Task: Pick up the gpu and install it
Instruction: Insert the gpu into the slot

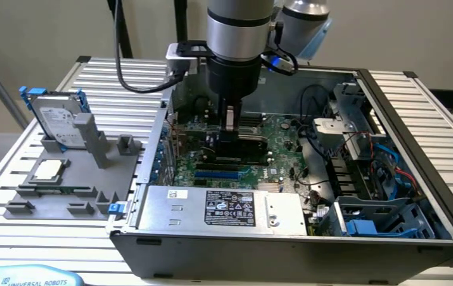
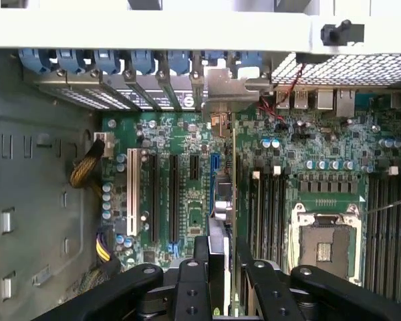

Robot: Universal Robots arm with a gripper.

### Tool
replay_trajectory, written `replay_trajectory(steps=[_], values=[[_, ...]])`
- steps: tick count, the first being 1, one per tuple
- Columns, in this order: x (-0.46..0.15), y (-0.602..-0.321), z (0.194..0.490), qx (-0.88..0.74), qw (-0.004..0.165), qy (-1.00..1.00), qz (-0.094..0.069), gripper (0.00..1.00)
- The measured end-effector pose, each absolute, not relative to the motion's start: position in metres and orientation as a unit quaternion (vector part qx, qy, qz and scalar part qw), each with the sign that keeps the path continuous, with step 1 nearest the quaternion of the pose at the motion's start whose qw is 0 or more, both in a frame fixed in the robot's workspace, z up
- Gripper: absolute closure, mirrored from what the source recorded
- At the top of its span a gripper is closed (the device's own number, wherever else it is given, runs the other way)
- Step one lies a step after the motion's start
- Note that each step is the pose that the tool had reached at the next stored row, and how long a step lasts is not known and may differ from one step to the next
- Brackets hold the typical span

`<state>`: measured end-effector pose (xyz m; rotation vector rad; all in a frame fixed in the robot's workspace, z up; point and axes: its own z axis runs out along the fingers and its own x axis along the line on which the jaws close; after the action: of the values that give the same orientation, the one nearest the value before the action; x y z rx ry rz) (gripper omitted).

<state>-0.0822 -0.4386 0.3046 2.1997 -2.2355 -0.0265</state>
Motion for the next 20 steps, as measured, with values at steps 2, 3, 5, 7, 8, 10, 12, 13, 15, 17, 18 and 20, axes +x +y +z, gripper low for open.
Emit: replay_trajectory(steps=[2, 3, 5, 7, 8, 10, 12, 13, 15, 17, 18, 20], values=[[-0.088, -0.44, 0.302, 0.701, 0.0, -0.713, -0.006, 0.73], [-0.089, -0.44, 0.301, 0.701, -0.002, -0.713, -0.004, 0.73], [-0.09, -0.441, 0.298, 0.701, -0.004, -0.713, -0.002, 0.73], [-0.09, -0.441, 0.295, 0.701, -0.007, -0.713, 0.001, 0.73], [-0.091, -0.441, 0.293, 0.701, -0.008, -0.713, 0.002, 0.73], [-0.092, -0.441, 0.29, 0.701, -0.01, -0.713, 0.004, 0.73], [-0.093, -0.441, 0.286, 0.701, -0.011, -0.713, 0.005, 0.73], [-0.093, -0.441, 0.284, 0.701, -0.012, -0.713, 0.006, 0.73], [-0.095, -0.441, 0.281, 0.701, -0.012, -0.713, 0.006, 0.73], [-0.095, -0.441, 0.278, 0.701, -0.012, -0.713, 0.006, 0.73], [-0.095, -0.441, 0.277, 0.701, -0.012, -0.713, 0.006, 0.73], [-0.095, -0.441, 0.277, 0.701, -0.012, -0.713, 0.006, 0.73]])
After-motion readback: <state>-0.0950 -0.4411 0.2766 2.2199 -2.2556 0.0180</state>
